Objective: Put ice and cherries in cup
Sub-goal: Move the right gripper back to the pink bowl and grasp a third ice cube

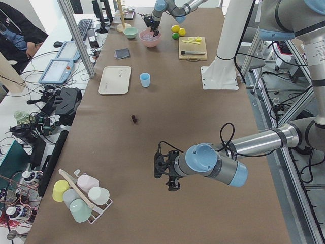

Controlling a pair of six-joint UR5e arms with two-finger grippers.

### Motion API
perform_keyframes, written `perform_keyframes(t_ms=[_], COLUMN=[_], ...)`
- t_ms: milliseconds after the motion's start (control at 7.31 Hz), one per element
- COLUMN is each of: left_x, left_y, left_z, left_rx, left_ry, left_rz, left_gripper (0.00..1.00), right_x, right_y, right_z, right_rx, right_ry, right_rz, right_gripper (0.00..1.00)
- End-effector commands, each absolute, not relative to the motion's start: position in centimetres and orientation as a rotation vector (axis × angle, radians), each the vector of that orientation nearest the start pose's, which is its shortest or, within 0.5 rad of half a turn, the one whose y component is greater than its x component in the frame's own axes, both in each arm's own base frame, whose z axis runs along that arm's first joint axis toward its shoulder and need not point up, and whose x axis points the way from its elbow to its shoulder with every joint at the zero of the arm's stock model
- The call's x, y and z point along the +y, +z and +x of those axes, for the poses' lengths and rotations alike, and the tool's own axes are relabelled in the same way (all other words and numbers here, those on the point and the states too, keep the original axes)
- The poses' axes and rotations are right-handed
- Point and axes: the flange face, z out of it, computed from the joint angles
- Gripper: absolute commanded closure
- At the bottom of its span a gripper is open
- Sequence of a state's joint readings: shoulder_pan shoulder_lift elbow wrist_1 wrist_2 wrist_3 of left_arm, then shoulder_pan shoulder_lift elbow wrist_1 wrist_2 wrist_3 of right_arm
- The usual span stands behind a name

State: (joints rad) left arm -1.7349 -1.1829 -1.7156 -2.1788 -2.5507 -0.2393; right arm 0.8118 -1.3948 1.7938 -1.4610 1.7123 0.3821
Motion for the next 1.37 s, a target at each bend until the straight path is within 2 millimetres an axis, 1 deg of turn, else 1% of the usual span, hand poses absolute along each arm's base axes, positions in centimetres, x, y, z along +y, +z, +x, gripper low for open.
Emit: perform_keyframes(t_ms=[0, 137, 274, 411, 547, 684, 821, 958, 1095, 1232], left_x=[-32.2, -32.3, -32.3, -32.3, -32.2, -32.2, -32.2, -32.2, -32.2, -32.2], left_y=[66.5, 66.4, 66.1, 66.1, 66.2, 66.1, 66.1, 66.2, 66.2, 66.2], left_z=[-10.5, -10.5, -10.5, -10.5, -10.5, -10.5, -10.5, -10.5, -10.5, -10.5], left_rx=[0.981, 0.981, 0.980, 0.980, 0.981, 0.981, 0.981, 0.979, 0.979, 0.979], left_ry=[-0.187, -0.186, -0.182, -0.182, -0.184, -0.183, -0.183, -0.184, -0.184, -0.184], left_rz=[0.301, 0.304, 0.310, 0.310, 0.307, 0.308, 0.308, 0.307, 0.307, 0.307], left_gripper=[0.02, 0.02, 0.02, 0.02, 0.02, 0.02, 0.02, 0.02, 0.02, 0.02], right_x=[-49.5, -49.5, -49.5, -49.4, -49.4, -50.0, -52.1, -54.0, -55.3, -54.7], right_y=[47.5, 47.5, 47.5, 47.4, 47.4, 45.6, 42.5, 36.3, 29.5, 24.9], right_z=[-31.1, -31.1, -31.3, -31.4, -31.5, -30.6, -29.7, -30.9, -32.4, -34.7], right_rx=[-0.375, -0.376, -0.382, -0.385, -0.385, -0.419, -0.490, -0.550, -0.571, -0.629], right_ry=[-0.417, -0.418, -0.419, -0.425, -0.425, -0.414, -0.389, -0.381, -0.322, -0.242], right_rz=[0.348, 0.347, 0.343, 0.340, 0.338, 0.352, 0.338, 0.309, 0.294, 0.277], right_gripper=[0.44, 0.56, 0.73, 0.78, 0.79, 0.79, 0.79, 0.79, 0.79, 0.79])
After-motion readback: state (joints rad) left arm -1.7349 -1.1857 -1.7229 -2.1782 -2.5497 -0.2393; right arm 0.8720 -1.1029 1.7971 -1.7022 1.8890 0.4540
